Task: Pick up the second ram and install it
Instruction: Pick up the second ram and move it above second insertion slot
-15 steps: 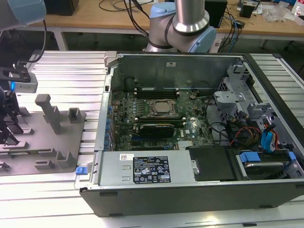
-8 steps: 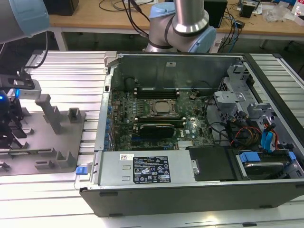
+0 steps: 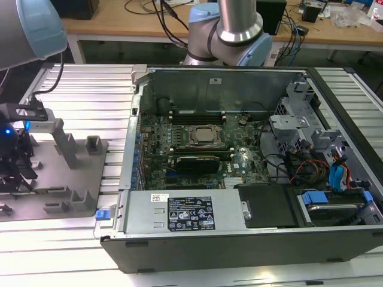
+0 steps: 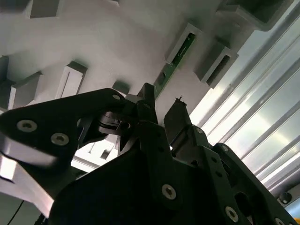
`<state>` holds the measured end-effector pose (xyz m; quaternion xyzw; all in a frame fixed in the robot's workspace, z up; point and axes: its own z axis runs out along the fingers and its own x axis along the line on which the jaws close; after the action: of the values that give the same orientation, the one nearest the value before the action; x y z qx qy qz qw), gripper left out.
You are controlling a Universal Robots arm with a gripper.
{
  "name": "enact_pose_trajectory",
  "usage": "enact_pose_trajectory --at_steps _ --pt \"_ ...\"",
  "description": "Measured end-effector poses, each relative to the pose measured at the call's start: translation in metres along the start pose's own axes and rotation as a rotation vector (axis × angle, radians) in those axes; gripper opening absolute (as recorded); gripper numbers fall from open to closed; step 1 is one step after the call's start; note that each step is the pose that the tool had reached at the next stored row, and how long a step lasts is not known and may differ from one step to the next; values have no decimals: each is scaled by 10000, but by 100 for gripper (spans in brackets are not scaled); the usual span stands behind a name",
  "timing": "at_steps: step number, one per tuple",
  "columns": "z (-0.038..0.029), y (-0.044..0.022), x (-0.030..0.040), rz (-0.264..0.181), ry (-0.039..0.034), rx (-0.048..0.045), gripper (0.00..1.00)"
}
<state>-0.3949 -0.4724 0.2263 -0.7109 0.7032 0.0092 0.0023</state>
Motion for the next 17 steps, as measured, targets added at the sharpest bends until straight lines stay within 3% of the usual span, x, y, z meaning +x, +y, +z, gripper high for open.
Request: enact_pose_trajectory --at_steps 2,6,10,13,17 --pt "96 12 4 -81 2 -3 36" --pt "195 65 6 -156 0 -3 36" --pt "204 67 5 -157 -5 -2 36" --pt "204 67 5 -158 -7 -2 16" --pt "204 67 5 -157 -11 -2 13"
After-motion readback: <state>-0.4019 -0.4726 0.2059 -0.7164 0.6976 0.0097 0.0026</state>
